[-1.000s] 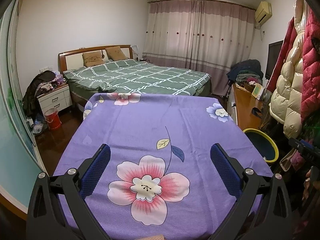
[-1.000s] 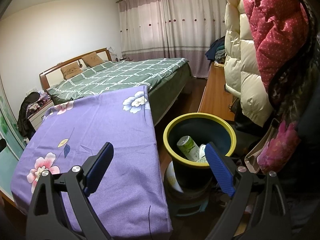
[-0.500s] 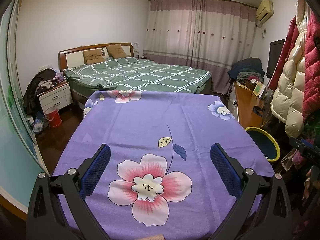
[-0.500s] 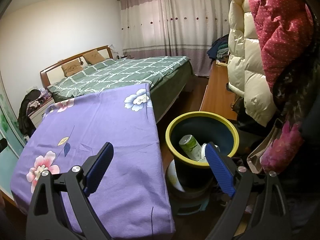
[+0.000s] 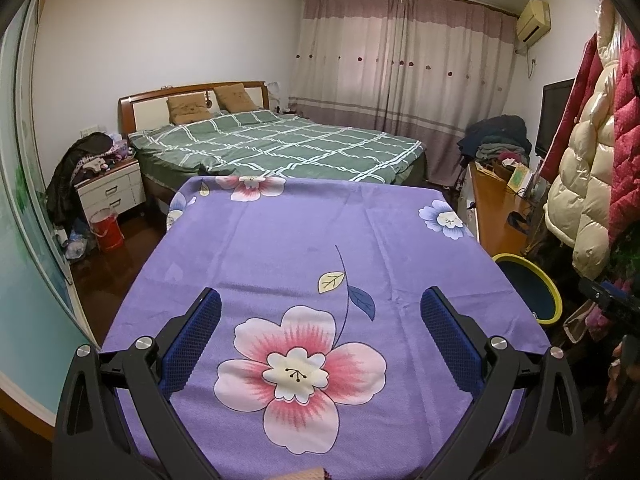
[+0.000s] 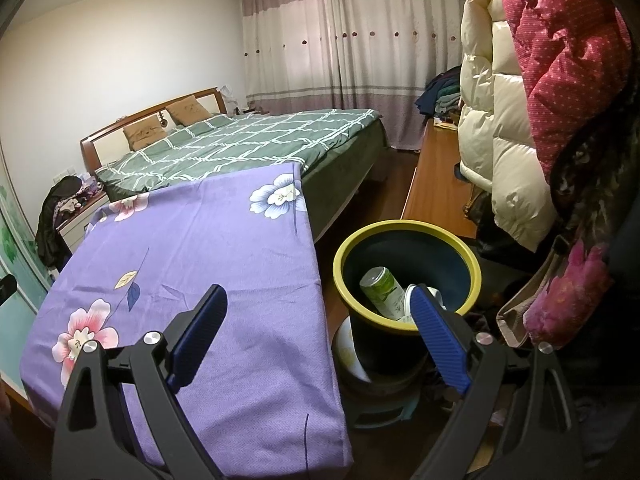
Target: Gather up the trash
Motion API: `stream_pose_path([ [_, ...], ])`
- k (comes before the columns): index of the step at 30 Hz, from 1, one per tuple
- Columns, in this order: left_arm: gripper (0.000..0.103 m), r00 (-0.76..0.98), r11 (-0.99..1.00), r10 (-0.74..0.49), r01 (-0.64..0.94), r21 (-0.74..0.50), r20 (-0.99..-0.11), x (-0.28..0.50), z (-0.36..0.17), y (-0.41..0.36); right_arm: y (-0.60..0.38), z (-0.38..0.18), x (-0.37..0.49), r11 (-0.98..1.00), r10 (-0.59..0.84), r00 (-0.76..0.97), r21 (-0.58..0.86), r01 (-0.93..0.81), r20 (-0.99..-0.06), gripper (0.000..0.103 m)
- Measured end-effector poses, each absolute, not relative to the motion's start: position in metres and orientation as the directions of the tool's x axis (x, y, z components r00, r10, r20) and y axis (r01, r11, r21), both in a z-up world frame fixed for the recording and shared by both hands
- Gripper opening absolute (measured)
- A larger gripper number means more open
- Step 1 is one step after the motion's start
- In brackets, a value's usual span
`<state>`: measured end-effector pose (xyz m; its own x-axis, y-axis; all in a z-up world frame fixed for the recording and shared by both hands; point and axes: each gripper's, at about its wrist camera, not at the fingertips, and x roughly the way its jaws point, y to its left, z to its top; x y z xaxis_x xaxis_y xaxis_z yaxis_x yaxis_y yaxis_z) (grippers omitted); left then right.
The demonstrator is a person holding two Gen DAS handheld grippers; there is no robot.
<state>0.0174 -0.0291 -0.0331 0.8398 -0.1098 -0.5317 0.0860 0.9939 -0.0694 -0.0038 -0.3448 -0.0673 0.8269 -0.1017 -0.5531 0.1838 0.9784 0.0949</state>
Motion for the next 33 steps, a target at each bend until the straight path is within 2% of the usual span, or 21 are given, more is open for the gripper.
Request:
stream_pose_path([
  [33,0.098,0.829,0.994,-0.105,0.091,-0.053,-0.55,0.0218,-0.0388,-0.0342,-0.3408,-0.0744,-0.0035,0.979,-0.098,0.819,0.091,0.181,-0.566,0.088],
])
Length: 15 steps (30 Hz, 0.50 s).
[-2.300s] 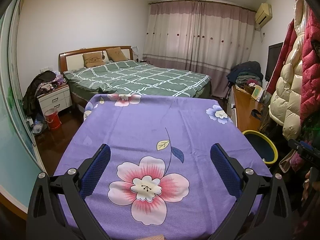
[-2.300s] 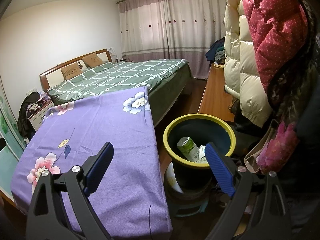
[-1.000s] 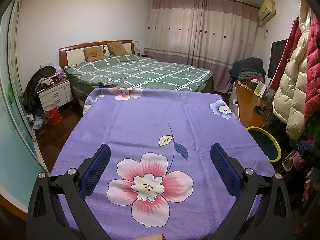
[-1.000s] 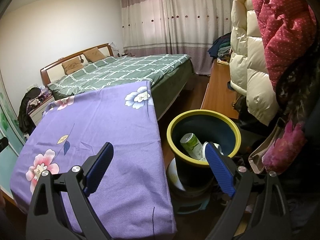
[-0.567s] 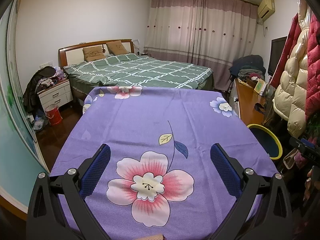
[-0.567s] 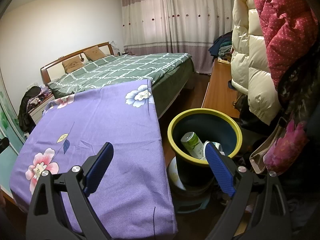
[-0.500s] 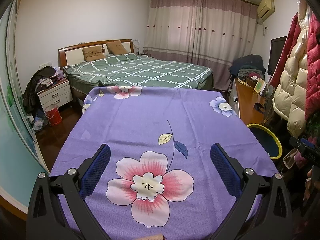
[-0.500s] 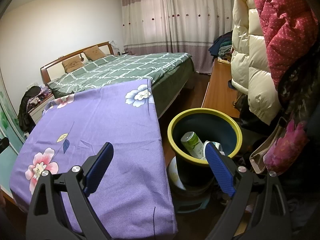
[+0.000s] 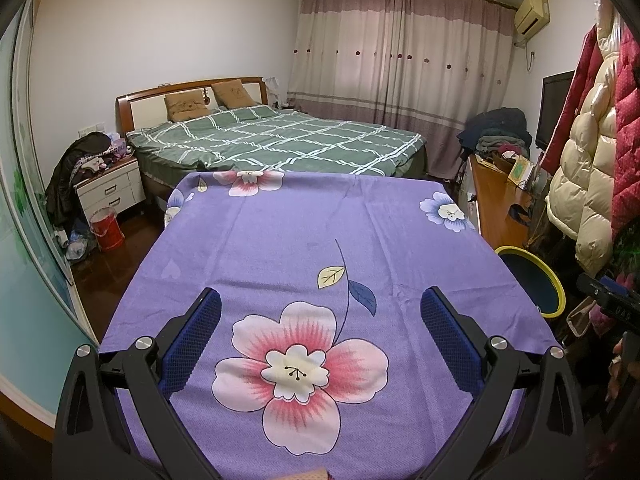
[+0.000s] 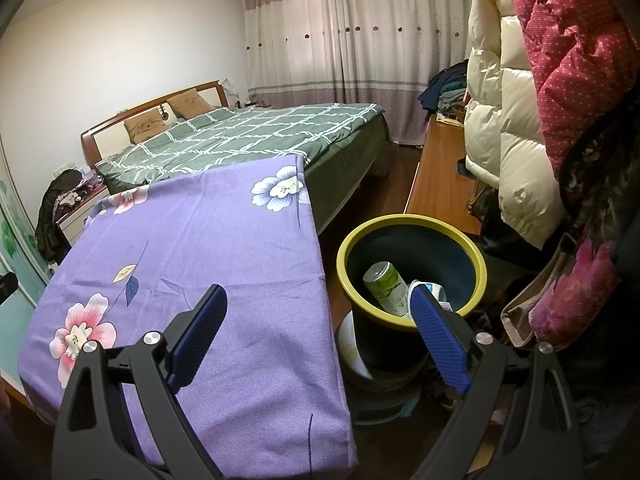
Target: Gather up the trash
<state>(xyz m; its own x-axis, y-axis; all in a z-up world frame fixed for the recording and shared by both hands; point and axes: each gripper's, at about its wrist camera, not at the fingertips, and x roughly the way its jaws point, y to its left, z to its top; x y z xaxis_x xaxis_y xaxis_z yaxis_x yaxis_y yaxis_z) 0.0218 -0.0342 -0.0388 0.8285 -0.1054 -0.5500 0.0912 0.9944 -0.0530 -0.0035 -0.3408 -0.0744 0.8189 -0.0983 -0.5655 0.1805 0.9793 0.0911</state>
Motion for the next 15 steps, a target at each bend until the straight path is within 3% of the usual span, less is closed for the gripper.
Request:
stream_pose_path([
  [8,0.098,0.818,0.993,-0.122,0.097,-0.074,-0.561,0.038,-0.042,-0.029,-0.339,-0.073,0.0,0.981,-0.09,0.823,0.09,0.169,-0.561,0.089],
  [15,0.098,0.769,0.995,-0.096,0.065,-0.072,-0.632,0.12,-0.059,-0.011,-0.308,-0.073,0.055,0.993,0.009,0.815,0.1,0.061,-0.579,0.096],
])
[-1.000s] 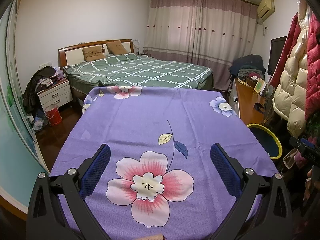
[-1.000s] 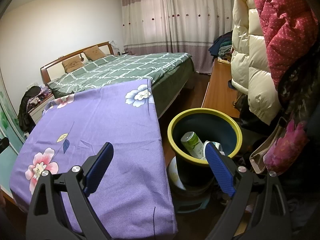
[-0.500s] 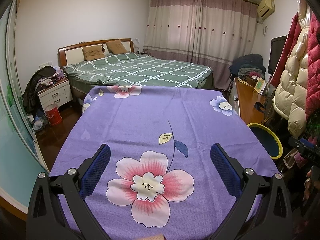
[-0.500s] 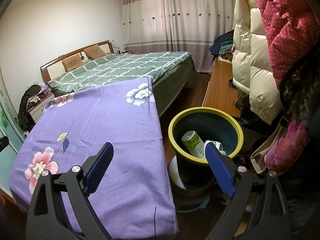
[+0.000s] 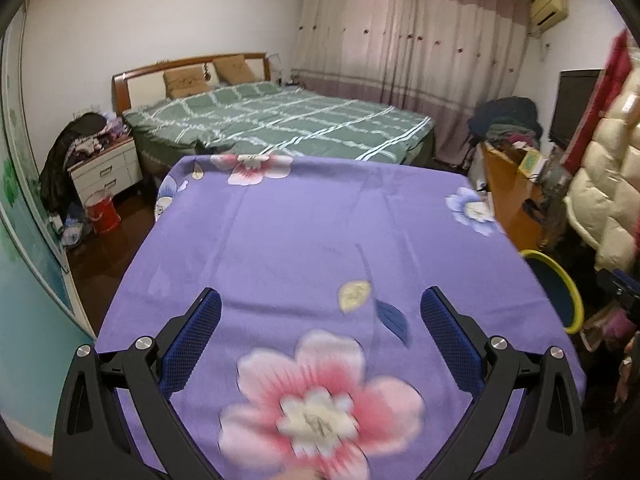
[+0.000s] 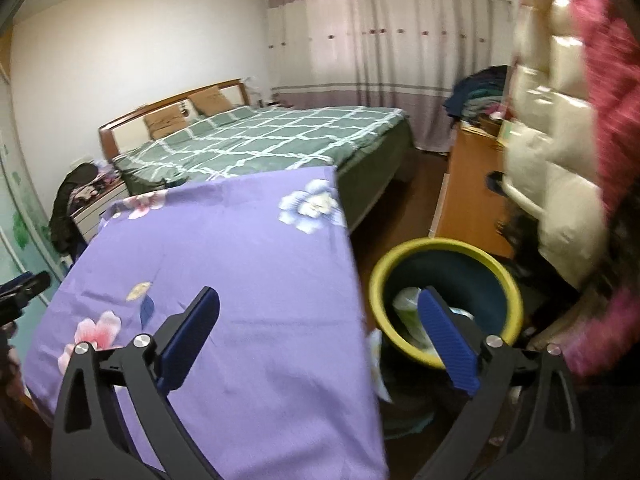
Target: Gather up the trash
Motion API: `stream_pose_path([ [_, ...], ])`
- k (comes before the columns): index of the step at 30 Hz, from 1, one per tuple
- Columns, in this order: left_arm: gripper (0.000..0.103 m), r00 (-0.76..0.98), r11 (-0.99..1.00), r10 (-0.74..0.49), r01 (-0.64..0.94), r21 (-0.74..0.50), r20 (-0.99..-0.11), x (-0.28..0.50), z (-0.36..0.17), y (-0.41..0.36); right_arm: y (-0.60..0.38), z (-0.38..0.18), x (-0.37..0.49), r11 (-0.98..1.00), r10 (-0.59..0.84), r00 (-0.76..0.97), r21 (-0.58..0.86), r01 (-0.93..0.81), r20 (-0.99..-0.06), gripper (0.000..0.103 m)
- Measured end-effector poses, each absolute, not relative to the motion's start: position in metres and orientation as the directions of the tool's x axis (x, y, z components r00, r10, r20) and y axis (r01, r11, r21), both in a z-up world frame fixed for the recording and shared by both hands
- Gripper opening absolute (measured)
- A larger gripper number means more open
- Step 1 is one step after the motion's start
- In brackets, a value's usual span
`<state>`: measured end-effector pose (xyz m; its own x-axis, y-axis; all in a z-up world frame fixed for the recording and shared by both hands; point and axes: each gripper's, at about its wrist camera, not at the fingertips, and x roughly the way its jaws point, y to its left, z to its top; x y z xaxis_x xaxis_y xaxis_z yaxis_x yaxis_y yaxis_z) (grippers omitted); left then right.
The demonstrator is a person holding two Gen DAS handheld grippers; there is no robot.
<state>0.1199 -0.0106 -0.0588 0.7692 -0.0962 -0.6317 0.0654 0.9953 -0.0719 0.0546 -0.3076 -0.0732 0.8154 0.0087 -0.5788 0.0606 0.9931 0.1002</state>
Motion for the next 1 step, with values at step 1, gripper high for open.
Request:
stream_pose_path([
  [1,0.098,0.76,0.997,-0.075,0.045,-0.062,-0.645,0.1392,-0.0656,-0.0059,-0.3018,-0.0771,0.0664,0.993,0.027,0.806,0.108,0.047,-0.592,0.096],
])
